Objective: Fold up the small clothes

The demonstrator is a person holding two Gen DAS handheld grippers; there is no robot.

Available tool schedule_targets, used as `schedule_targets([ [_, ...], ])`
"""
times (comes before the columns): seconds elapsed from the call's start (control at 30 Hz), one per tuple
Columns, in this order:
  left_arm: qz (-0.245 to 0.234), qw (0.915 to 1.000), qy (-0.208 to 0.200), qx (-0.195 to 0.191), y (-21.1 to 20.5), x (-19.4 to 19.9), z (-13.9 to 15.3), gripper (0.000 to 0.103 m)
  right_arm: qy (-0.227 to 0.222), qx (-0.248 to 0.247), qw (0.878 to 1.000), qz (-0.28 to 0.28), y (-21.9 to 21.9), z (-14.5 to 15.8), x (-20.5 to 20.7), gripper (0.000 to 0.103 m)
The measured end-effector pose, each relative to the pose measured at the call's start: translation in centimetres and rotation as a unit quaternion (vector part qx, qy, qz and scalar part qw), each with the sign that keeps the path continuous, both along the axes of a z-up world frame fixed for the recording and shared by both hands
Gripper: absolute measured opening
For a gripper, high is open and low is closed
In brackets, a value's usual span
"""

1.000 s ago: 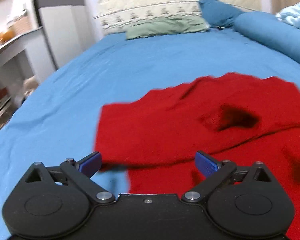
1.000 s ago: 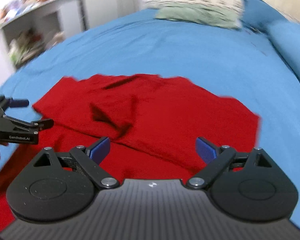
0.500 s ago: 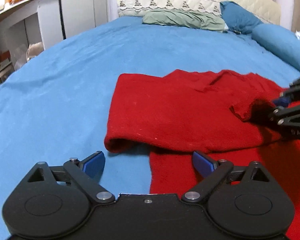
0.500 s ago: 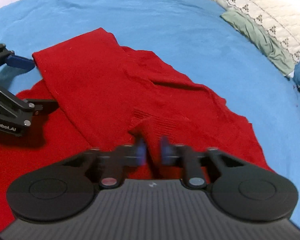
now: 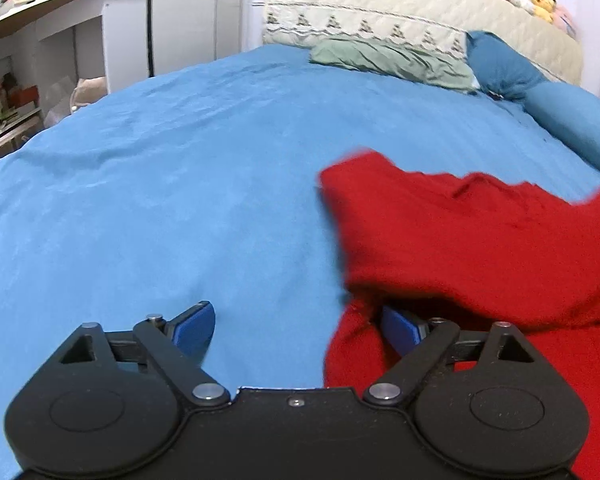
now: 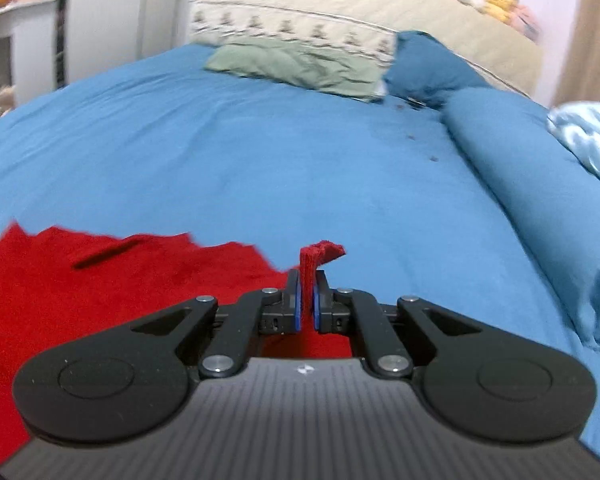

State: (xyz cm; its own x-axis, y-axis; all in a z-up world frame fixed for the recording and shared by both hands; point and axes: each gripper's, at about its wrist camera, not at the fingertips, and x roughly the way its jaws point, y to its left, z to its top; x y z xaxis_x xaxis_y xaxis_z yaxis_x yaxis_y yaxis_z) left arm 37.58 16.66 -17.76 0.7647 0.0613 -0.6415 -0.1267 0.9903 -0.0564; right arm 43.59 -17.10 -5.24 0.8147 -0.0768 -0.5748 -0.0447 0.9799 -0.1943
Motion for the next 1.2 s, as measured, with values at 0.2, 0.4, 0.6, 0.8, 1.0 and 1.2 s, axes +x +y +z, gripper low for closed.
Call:
schedule_targets([
  [0.2, 0.006, 1.0, 0.002, 0.006, -0.1, 0.0, 0.1, 0.087, -0.008, 0.021, 0.999, -0.05, -4.7, 0.1, -1.4, 0.021],
  [0.4, 0.018, 0.9997, 0.015, 0.006, 0.3, -0.3, 0.2, 0.086, 0.023, 0.048, 0.996, -0.077, -8.6, -3.6, -2.9, 0.021],
  [0.6, 0.02, 0.9986, 0.027, 0.041, -0.5, -1.4, 1.1, 0.084, 0.053, 0.089, 0.991, -0.085, -11.4, -7.2, -5.6, 0.033],
  [0.8, -0.108, 0.9915, -0.045, 0.057, -4.9, -3.5, 5.0, 0.099, 0.009, 0.075, 0.996, -0.04, -11.4, -6.6, -10.2, 0.088],
  [1.0, -0.149, 0.9887, -0.015, 0.001, -7.7, 0.3, 3.3, 0.099, 0.02, 0.136, 0.99, 0.012, -9.4, -7.6, -8.7, 0.088],
  [1.2, -0.14, 0.99, 0.022, 0.002, -7.4, 1.6, 0.4, 0.097, 0.026, 0.153, 0.988, -0.007, -10.1, -10.4, -7.3, 0.088],
])
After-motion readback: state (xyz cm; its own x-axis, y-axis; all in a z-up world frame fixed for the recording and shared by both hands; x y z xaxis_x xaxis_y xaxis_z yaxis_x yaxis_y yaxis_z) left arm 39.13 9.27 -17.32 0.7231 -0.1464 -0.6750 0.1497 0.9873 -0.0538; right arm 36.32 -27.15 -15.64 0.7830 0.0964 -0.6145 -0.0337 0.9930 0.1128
